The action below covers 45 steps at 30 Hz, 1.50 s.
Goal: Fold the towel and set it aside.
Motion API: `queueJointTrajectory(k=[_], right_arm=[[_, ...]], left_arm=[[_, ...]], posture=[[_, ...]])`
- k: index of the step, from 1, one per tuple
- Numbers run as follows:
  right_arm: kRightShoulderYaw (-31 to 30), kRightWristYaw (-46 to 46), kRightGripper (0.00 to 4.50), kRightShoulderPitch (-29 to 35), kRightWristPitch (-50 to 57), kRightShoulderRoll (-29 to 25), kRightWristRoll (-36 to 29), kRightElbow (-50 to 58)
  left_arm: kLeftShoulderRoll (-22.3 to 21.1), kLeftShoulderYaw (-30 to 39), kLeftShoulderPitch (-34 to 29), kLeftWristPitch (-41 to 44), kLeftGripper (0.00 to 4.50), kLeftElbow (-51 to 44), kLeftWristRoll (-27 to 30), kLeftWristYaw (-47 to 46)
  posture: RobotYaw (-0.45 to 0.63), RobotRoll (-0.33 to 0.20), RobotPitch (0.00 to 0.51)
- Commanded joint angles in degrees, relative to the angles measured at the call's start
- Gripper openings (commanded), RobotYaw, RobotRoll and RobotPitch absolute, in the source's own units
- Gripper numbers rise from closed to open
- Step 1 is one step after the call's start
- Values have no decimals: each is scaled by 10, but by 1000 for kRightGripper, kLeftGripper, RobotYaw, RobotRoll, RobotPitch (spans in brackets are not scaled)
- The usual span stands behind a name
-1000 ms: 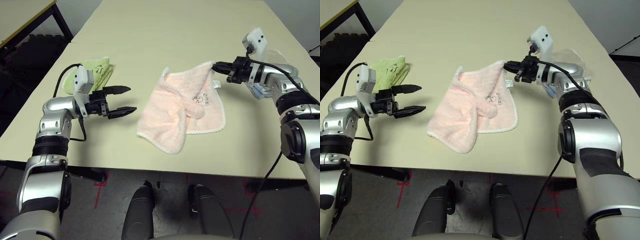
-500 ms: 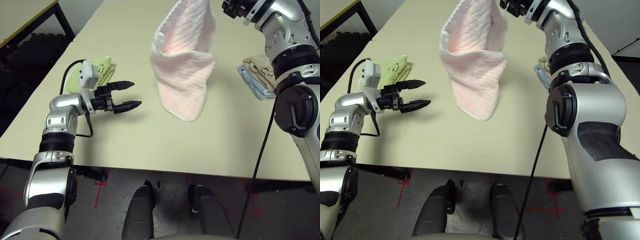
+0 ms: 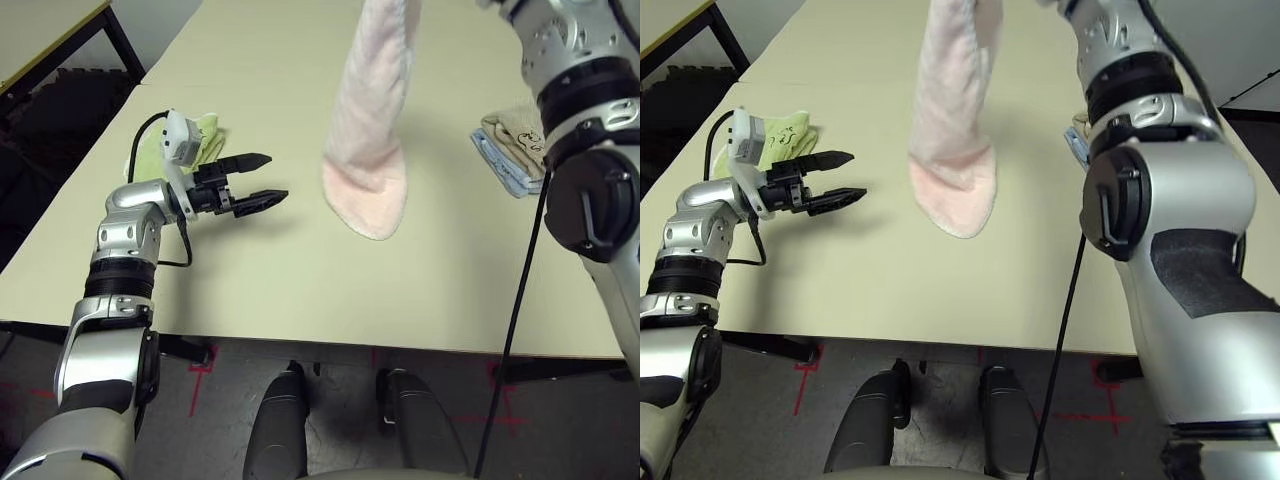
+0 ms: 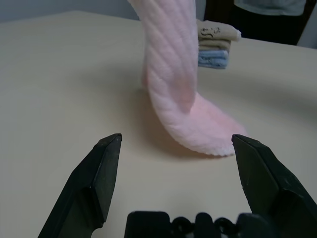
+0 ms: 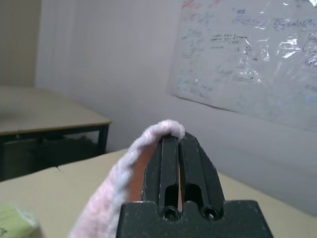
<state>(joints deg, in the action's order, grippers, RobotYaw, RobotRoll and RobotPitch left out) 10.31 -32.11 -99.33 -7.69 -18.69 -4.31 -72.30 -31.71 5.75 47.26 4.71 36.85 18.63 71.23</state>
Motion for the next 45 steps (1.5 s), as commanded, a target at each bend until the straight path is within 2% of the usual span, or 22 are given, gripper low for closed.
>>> queueJointTrajectory(k=[1,5,10,18,20,25,32,36,42,45], right_arm=[[-16,0,60,8,15,9,15,-2],[-21,-7,60,15,22,12,21,2],[-27,-7,60,26,29,15,23,3],[-22,-8,60,34,37,19,19,7],[-22,-8,60,35,37,19,19,7],[-23,-6,60,37,38,18,21,7],[-21,-2,60,38,39,21,18,8],[-17,0,60,37,42,23,14,9],[-16,2,60,37,45,19,12,11],[-14,5,60,35,46,13,10,11]], left_arm=[[12,4,19,8,4500,-1,-11,-57],[31,7,70,54,4500,-19,-15,-145],[81,22,123,164,4500,-87,27,-233],[190,37,150,292,4500,-205,95,-353],[207,40,155,315,4500,-223,110,-371],[232,40,182,358,4500,-229,109,-447],[256,-9,198,348,4500,-171,14,-567],[264,-24,196,280,4500,-94,-43,-613],[274,-15,207,237,4500,-37,-61,-633],[263,-14,201,219,4500,-10,-71,-636]], posture=[[8,0,159],[10,0,160],[7,0,161],[19,0,164],[15,0,163],[13,0,164],[21,0,163],[18,0,166],[13,0,168],[14,0,168]])
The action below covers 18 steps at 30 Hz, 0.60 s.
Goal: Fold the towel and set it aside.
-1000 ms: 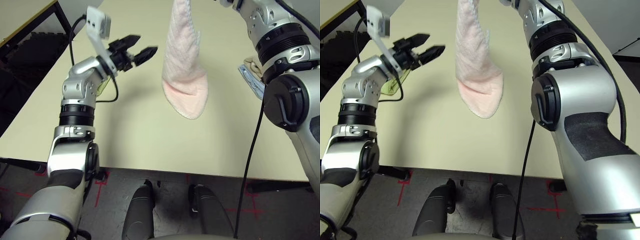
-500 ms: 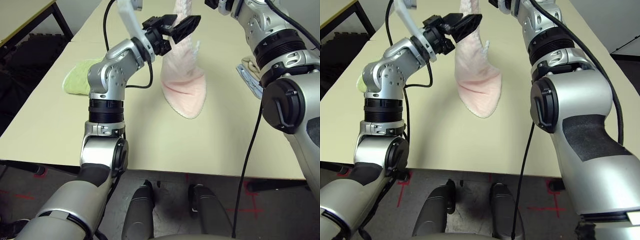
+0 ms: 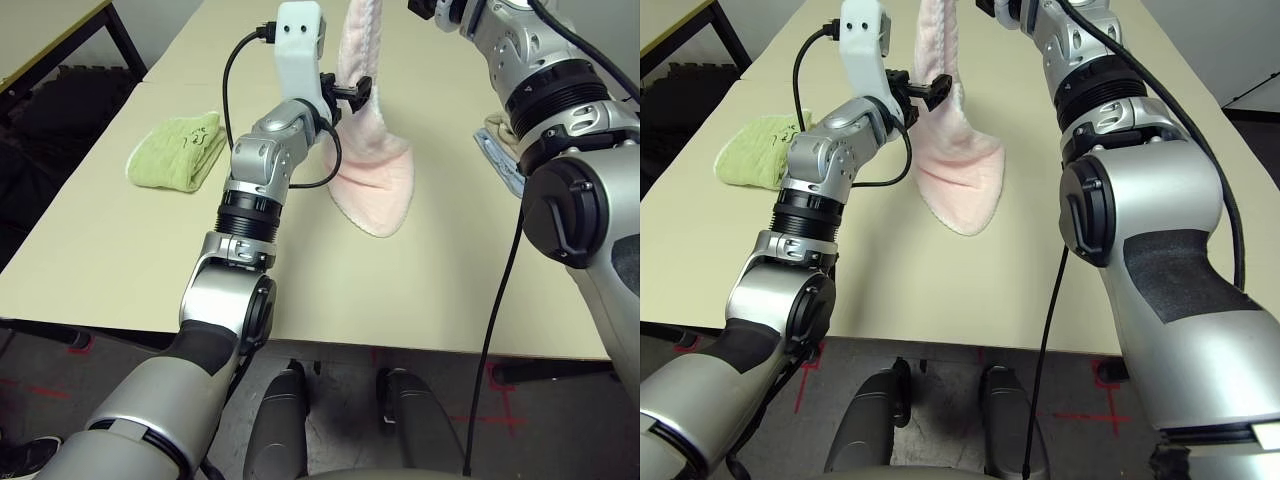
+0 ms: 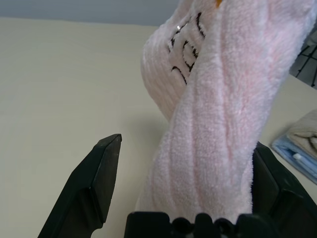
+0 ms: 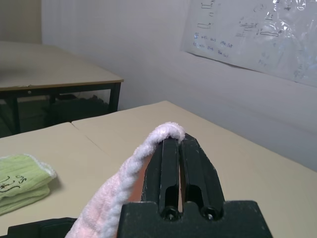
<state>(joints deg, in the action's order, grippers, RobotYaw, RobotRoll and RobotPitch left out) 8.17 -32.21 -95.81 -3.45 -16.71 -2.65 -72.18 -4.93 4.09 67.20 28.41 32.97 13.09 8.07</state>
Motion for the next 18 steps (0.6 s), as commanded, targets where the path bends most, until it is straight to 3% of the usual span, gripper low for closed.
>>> queueJointTrajectory(k=[1,9,18], right_arm=[[9,6,60,-3,5,-12,-7,9],[14,0,60,-5,11,-67,-6,7],[21,-23,60,-22,27,-108,-12,12]], left_arm=[[-16,3,-5,-25,4500,38,-20,-2],[-110,-3,-70,-31,4500,27,-13,123],[-157,-13,-39,-120,4500,134,-26,255]], posture=[[10,0,169],[5,0,174],[-10,0,175]])
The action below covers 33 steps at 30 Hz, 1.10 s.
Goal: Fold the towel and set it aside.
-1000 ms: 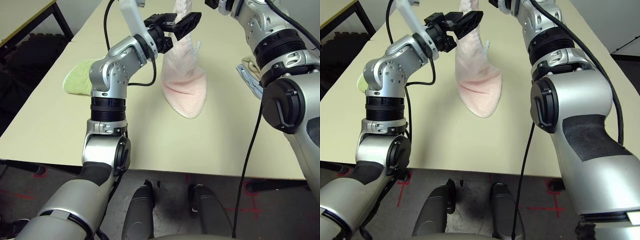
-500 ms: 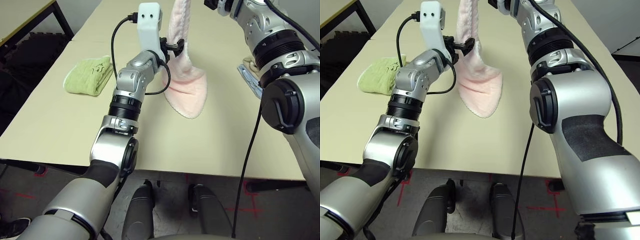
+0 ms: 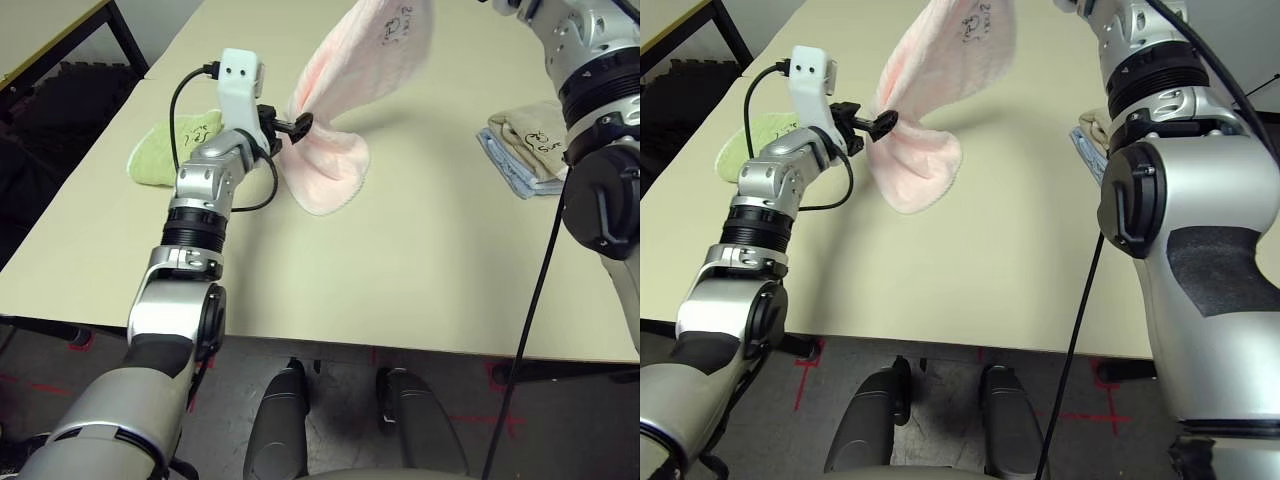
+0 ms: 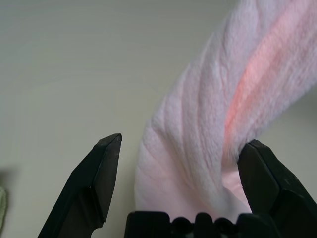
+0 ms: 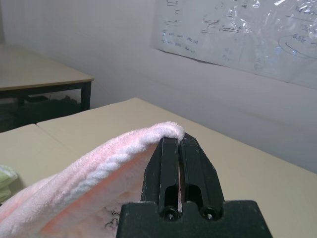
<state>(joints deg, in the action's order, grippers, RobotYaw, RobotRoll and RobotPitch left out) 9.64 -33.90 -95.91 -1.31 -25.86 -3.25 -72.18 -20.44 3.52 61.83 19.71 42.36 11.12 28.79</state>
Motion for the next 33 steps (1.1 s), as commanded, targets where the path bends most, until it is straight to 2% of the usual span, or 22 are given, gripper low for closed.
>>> queueJointTrajectory(k=[1,4,7,9,11,15,19,22,24,27,33], right_arm=[[5,-11,60,-23,6,-18,-5,13],[3,-24,60,-25,9,-15,-6,16],[5,-25,60,-28,8,-11,-8,17],[4,-25,60,-26,9,-7,-9,17],[3,-26,60,-22,9,-2,-8,18],[2,-22,60,-14,9,8,-8,20],[6,-5,60,-9,16,29,-11,16],[28,5,60,-17,41,43,-35,13],[42,7,60,-23,57,49,-52,14],[53,6,60,-33,69,51,-67,20],[65,39,60,-71,54,45,-74,13]], left_arm=[[-2,-8,20,-46,4500,53,-7,65],[3,-14,26,-70,4500,74,-1,130],[3,-32,21,-117,4500,90,-21,172],[0,-47,21,-136,4500,93,-49,148],[-5,-59,21,-138,4500,79,-86,83],[26,-12,-19,-29,4500,-68,-73,-56],[69,-12,-114,79,4500,-285,-77,-130],[107,-12,-134,108,4500,-359,-65,-157],[127,-21,-128,92,4500,-358,-62,-157],[155,-37,-96,59,4500,-298,-69,-159],[177,-21,16,-36,4500,-143,-65,-163]], posture=[[-10,0,175],[-12,0,174],[-5,0,173],[0,0,170],[9,0,166],[37,0,167],[47,0,167],[56,0,166],[58,0,162],[53,0,159],[18,0,148]])
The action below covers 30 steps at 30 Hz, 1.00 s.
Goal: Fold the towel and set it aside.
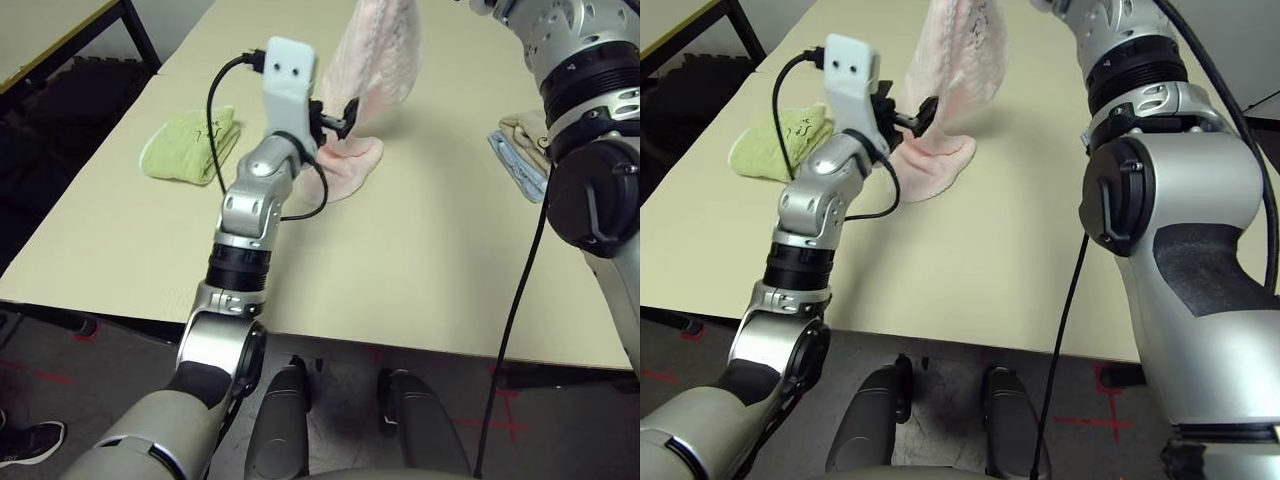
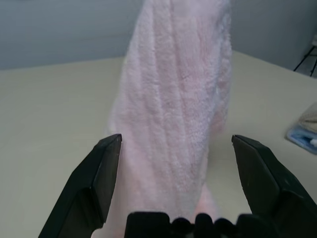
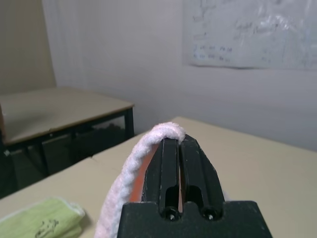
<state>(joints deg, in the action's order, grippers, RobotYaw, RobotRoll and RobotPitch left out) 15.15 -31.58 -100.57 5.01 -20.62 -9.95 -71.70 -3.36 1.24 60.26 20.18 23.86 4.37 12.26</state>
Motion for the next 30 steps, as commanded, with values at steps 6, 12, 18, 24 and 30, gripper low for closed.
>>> queueJointTrajectory(k=[6,12,18,24,30], right_arm=[[12,18,60,-25,-6,1,-10,6],[16,23,60,-20,-4,3,-13,8],[18,21,60,-20,0,-23,-11,12],[14,20,60,-8,7,-48,-8,20],[16,20,60,7,17,-61,-11,33]], left_arm=[[23,7,73,-83,4500,118,3,-10],[61,50,119,-117,4500,245,25,-56],[-5,36,69,-114,4500,297,11,21],[-88,42,31,-89,4500,286,11,58],[-126,72,13,-91,4500,255,33,68]], posture=[[34,0,154],[27,0,158],[2,0,167],[-3,0,172],[-2,0,175]])
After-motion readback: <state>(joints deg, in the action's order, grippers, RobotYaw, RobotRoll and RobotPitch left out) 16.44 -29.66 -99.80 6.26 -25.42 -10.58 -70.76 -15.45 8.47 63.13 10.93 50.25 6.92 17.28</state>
